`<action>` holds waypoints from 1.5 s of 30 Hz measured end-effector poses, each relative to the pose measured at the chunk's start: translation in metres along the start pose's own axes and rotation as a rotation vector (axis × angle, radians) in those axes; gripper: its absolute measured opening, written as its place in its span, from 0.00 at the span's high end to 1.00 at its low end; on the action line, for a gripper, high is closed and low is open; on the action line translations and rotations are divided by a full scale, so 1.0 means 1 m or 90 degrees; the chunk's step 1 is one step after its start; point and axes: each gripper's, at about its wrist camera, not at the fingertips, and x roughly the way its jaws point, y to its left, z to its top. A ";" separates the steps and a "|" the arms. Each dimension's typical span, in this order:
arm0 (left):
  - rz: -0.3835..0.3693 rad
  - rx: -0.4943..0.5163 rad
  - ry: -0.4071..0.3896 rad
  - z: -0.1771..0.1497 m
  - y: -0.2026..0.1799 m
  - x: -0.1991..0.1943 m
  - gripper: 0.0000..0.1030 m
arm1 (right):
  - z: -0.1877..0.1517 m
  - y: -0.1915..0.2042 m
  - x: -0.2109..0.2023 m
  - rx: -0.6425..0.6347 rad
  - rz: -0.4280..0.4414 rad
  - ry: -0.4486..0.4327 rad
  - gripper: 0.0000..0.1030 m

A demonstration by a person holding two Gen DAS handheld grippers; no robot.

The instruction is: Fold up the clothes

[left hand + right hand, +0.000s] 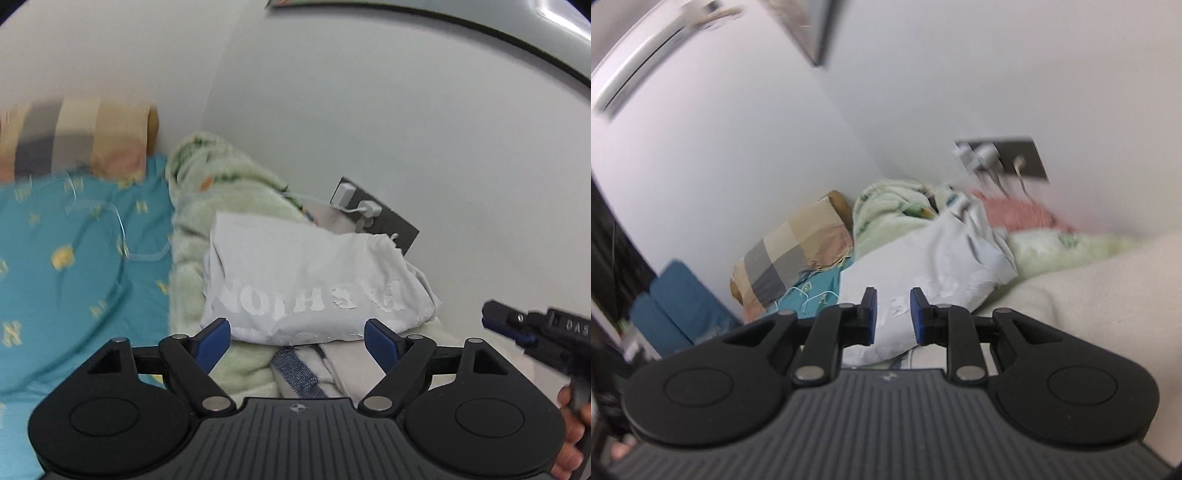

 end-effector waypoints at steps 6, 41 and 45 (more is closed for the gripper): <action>0.025 0.033 -0.046 -0.020 -0.021 -0.076 0.13 | -0.023 0.041 -0.044 -0.084 0.004 -0.029 0.77; 0.116 0.074 -0.158 -0.096 0.010 -0.214 0.00 | -0.107 0.118 -0.089 -0.223 -0.055 -0.099 0.32; 0.118 0.077 -0.155 -0.096 0.010 -0.215 0.00 | -0.109 0.120 -0.089 -0.230 -0.059 -0.096 0.32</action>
